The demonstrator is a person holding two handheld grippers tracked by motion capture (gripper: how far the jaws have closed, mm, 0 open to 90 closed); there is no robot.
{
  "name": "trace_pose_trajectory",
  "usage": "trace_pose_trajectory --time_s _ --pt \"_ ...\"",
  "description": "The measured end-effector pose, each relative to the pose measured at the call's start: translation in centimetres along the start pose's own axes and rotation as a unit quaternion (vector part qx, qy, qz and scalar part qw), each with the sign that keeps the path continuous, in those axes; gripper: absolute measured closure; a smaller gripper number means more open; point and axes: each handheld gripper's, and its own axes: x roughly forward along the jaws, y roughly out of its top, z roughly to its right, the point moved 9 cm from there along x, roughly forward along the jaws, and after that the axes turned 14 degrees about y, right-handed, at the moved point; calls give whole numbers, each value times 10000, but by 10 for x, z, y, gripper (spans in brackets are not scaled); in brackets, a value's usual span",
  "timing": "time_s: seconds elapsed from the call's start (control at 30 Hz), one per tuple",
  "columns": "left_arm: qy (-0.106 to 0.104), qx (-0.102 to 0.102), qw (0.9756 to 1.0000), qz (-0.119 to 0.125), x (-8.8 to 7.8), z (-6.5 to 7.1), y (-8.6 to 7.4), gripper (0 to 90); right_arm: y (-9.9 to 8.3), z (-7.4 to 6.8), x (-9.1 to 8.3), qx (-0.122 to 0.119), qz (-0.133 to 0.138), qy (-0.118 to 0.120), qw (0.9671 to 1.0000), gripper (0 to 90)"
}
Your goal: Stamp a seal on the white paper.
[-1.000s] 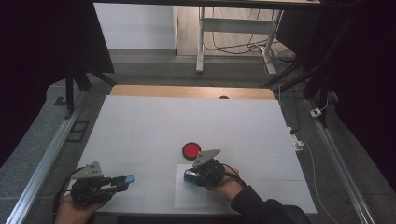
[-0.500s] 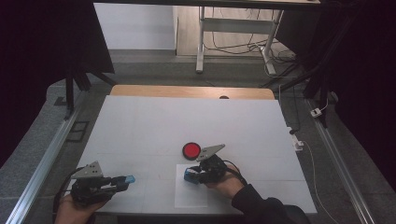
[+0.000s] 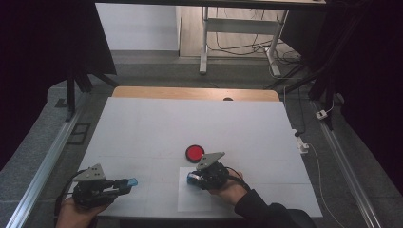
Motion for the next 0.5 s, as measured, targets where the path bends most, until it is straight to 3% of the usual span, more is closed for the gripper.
trace_pose_trajectory --time_s 0.3,0.5 --pt "-40 -13 10000 -2 1 0 1 689 -1 5 -1 318 214 285 9989 713" --pt "-47 -13 10000 5 1 0 1 689 -1 6 -2 328 229 343 9986 712"
